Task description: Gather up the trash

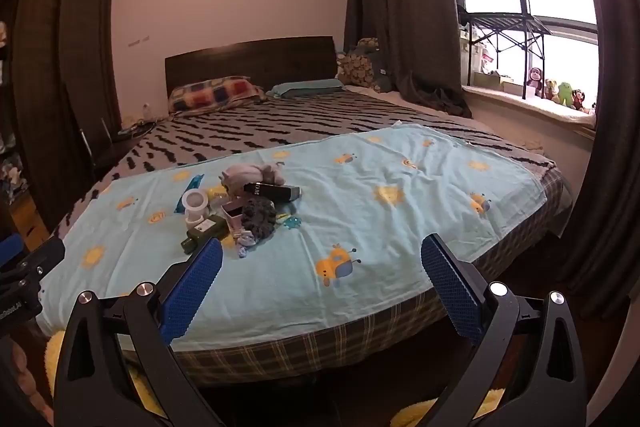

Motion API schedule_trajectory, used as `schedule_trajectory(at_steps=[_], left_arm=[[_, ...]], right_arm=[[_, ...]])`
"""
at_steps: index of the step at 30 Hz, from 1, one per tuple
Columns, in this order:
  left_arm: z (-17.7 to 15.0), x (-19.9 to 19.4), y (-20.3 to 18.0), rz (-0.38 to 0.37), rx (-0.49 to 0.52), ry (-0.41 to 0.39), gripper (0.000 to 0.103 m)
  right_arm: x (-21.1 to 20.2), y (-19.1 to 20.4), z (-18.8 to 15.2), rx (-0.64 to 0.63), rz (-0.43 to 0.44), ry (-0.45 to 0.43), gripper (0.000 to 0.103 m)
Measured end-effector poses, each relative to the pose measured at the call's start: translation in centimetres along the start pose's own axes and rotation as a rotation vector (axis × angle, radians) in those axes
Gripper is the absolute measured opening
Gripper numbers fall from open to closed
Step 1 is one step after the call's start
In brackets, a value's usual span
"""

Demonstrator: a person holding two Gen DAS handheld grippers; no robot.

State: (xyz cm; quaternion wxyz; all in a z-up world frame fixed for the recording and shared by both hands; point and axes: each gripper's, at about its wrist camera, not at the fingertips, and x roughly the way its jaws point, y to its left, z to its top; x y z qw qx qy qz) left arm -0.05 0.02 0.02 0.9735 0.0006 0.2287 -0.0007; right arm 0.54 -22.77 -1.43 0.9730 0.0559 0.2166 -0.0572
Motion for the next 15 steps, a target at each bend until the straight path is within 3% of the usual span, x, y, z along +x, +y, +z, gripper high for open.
schedule_trajectory(at_steps=[15], left_arm=[[0.04, -0.07, 0.08, -0.004, -0.005, -0.002, 0.095]], right_arm=[[-0.48, 0.20, 0.26, -0.005, 0.019, -0.018, 0.100]])
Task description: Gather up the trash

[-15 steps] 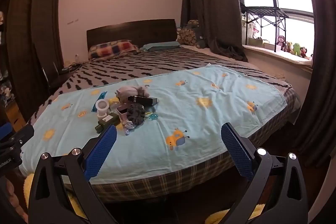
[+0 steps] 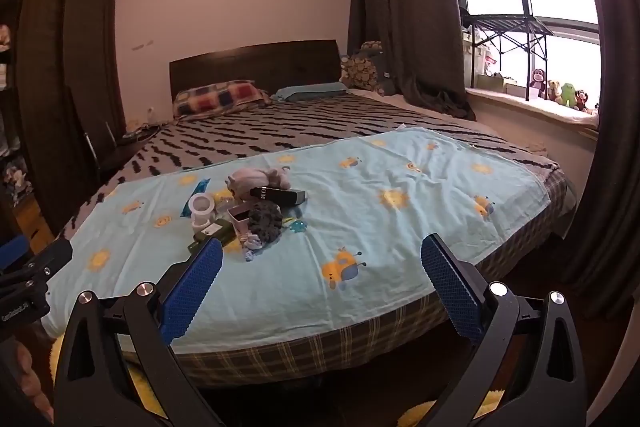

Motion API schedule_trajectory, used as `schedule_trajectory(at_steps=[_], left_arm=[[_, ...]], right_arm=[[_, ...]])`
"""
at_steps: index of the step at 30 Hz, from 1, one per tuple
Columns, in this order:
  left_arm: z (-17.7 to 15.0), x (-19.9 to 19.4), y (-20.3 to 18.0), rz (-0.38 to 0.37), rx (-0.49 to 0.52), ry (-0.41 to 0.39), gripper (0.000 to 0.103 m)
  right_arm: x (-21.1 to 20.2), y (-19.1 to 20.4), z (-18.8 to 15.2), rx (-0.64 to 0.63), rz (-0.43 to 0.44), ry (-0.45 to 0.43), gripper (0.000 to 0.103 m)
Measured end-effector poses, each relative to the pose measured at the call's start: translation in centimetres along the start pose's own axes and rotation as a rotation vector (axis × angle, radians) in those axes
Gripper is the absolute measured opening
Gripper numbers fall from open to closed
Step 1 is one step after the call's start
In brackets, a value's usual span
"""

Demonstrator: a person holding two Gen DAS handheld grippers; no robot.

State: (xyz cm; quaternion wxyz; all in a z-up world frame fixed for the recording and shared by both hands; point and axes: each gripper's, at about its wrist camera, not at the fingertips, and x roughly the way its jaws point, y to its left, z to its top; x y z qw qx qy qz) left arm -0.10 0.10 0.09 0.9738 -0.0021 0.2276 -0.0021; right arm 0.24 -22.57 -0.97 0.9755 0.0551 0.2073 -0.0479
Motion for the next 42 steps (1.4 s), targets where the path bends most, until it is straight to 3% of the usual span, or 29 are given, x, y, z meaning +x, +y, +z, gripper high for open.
schedule_trajectory(at_steps=[42], left_arm=[[0.8, -1.3, 0.0, -0.013, -0.015, -0.036, 0.095]], right_arm=[[-0.7, -0.2, 0.3, 0.011, 0.010, -0.019, 0.100]])
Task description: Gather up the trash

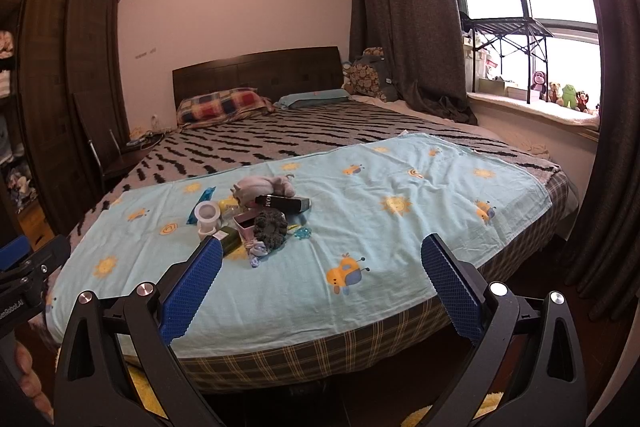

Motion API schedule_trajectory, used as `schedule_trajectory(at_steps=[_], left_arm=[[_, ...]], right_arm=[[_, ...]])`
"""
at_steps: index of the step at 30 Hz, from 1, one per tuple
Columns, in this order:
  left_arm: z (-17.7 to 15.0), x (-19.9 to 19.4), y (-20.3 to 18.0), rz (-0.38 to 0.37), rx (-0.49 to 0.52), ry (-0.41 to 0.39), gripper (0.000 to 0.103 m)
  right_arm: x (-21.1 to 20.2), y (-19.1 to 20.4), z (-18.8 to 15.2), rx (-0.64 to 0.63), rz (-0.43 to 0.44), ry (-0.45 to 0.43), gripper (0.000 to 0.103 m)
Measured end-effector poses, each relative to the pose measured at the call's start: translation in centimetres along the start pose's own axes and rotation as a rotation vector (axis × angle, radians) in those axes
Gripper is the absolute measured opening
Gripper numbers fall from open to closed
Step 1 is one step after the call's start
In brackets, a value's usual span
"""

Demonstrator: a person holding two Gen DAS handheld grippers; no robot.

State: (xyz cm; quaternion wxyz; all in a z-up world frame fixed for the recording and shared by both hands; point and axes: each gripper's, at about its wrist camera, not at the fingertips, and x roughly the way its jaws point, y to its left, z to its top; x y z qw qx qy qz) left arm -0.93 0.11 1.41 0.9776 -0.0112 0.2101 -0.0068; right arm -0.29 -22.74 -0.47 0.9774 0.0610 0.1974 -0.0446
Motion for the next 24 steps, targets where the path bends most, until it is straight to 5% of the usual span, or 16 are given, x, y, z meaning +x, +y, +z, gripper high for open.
schedule_trajectory(at_steps=[24], left_arm=[[-0.5, 1.4, 0.1, 0.014, 0.016, 0.003, 0.095]], right_arm=[[1.8, -0.6, -0.9, 0.008, 0.053, -0.041, 0.100]])
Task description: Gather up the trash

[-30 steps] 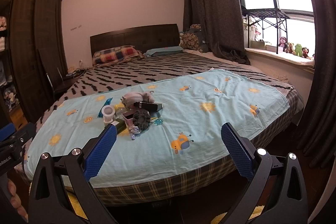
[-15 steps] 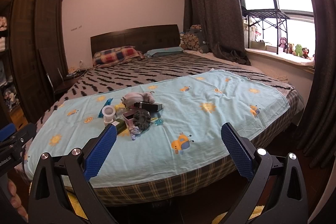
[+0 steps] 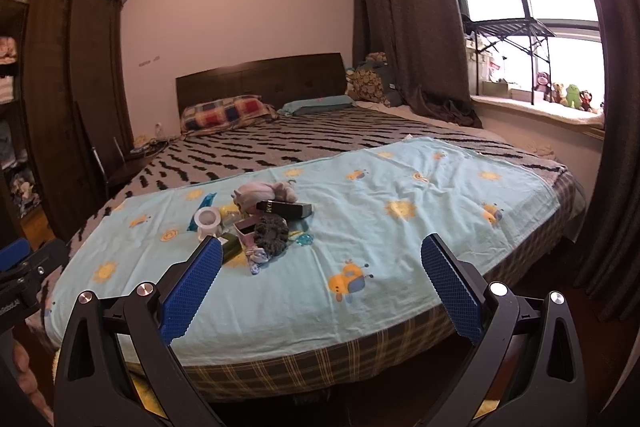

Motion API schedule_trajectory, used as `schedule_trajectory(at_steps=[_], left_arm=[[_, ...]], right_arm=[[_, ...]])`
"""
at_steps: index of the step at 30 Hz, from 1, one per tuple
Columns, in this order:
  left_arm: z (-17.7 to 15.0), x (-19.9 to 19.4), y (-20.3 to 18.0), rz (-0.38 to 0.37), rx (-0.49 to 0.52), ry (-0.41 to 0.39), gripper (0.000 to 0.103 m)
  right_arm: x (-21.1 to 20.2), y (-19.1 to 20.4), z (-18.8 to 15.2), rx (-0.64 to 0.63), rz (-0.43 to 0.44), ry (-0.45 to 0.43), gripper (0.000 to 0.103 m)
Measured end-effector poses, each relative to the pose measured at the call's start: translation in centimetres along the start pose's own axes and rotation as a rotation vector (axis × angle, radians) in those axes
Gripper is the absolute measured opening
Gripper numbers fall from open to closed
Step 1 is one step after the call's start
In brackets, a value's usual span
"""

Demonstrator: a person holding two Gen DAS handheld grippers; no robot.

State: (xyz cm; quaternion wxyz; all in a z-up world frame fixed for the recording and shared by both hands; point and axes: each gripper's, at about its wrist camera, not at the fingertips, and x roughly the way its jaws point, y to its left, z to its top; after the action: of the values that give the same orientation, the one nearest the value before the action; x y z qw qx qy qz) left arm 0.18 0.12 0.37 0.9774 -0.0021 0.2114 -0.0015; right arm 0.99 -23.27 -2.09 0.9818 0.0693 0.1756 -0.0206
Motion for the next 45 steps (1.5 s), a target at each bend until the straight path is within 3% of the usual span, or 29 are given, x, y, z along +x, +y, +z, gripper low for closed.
schedule_trajectory(at_steps=[6, 11, 15, 21, 24, 26, 31, 38, 42, 44, 45], left_arm=[[-1.2, 3.3, 0.2, 0.016, 0.017, 0.041, 0.095], [-2.4, 7.0, 0.1, 0.019, 0.044, 0.117, 0.095], [-2.8, 9.9, 0.1, -0.011, 0.059, 0.164, 0.095], [-3.2, 14.1, -0.1, -0.049, 0.071, 0.206, 0.095], [-3.9, 17.1, -0.8, -0.095, 0.093, 0.278, 0.094], [-4.4, 18.7, -1.3, -0.127, 0.095, 0.315, 0.090], [-4.5, 22.2, -2.4, -0.213, 0.082, 0.355, 0.074], [-3.4, 25.3, -4.0, -0.236, 0.118, 0.365, 0.066], [-2.9, 26.6, -4.6, -0.249, 0.132, 0.385, 0.056], [-2.6, 26.9, -4.9, -0.258, 0.139, 0.391, 0.044], [-2.6, 27.0, -5.0, -0.256, 0.141, 0.394, 0.044]], right_arm=[[3.7, 0.1, -1.5, 0.013, 0.080, 0.055, 0.100], [7.5, 0.7, -3.5, -0.035, 0.019, 0.111, 0.100], [10.7, 0.2, -4.4, -0.003, 0.047, 0.180, 0.100], [16.4, -1.4, -5.2, 0.043, 0.022, 0.265, 0.099], [19.3, -1.3, -5.5, 0.022, 0.033, 0.313, 0.088], [20.8, -1.0, -5.5, -0.005, 0.030, 0.321, 0.080], [22.9, -0.5, -4.8, -0.040, 0.061, 0.323, 0.070], [25.7, 0.4, -4.1, -0.089, 0.073, 0.347, 0.056], [26.7, 1.1, -3.9, -0.123, 0.076, 0.361, 0.047], [26.8, 1.4, -3.8, -0.137, 0.078, 0.362, 0.031], [26.8, 1.3, -3.8, -0.136, 0.079, 0.361, 0.031]])
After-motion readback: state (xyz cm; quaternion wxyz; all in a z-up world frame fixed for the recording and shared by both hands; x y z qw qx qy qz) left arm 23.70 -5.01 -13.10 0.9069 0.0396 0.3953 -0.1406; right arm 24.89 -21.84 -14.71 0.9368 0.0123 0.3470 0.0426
